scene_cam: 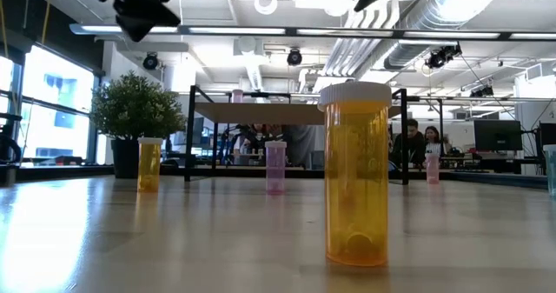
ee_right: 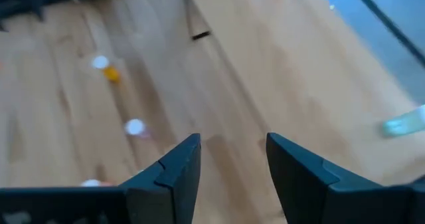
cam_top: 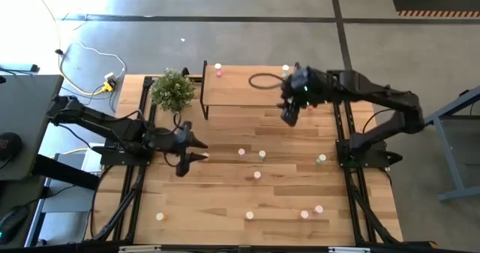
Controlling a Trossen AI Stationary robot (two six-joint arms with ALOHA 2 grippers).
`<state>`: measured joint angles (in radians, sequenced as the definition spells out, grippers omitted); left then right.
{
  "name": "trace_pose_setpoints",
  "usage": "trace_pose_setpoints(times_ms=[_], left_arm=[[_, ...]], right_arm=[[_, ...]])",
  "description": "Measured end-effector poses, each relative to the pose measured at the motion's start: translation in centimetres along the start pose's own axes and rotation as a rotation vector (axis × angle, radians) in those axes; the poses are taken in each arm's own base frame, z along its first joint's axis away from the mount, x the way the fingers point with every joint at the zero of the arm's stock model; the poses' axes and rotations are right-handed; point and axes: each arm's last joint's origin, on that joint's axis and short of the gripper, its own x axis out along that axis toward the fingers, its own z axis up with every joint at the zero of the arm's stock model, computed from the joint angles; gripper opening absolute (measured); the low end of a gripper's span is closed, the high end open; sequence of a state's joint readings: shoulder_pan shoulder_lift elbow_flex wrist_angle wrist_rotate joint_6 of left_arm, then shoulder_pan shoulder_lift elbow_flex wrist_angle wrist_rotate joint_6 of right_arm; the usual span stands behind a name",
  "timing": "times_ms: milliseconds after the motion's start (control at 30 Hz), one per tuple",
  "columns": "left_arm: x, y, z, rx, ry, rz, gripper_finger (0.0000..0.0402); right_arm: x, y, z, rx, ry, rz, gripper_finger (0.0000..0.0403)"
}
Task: Pick and place medicine bottles onto shelf by color
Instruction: Put the top orange pill bottle on the shelf
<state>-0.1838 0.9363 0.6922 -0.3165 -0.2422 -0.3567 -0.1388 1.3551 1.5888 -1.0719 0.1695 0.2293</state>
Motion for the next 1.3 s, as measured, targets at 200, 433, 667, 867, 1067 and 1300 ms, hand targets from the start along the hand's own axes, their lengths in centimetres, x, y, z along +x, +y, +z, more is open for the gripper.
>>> trace_pose_setpoints(times_ms=[200,433,667,867,1067,1300], left_arm=[[-0.5,-1.2,-1.5,0.059,0.075,0.026,0.0175],[-0.3,-1.8,-2.6,0.143,0.125,0.099,0.0175],[1.0,-1.6,-3.8,0.097,0.207,0.222,0.0175],[2.2,-2.3,-4.5,0.04,0.167,0.325,0.0175],[3.0,-3.1,-5.5,-0.08,0.103,0.429,0.0174],[3.9,-4.6,-7.3,-0.182,-0.001,0.516,0.0175]], right_arm=[[0.4,3.1,-3.1,0.027,-0.045,0.028,0.0163],[2.5,6.3,-6.0,-0.064,-0.098,0.002,0.0163],[4.6,8.2,-8.8,-0.084,-0.121,0.009,0.0163],[5.4,8.6,-10.4,-0.087,-0.105,-0.035,0.0163],[5.7,8.5,-11.0,-0.072,-0.107,-0.065,0.0163],[5.7,8.6,-10.7,-0.074,-0.138,-0.074,0.0163]])
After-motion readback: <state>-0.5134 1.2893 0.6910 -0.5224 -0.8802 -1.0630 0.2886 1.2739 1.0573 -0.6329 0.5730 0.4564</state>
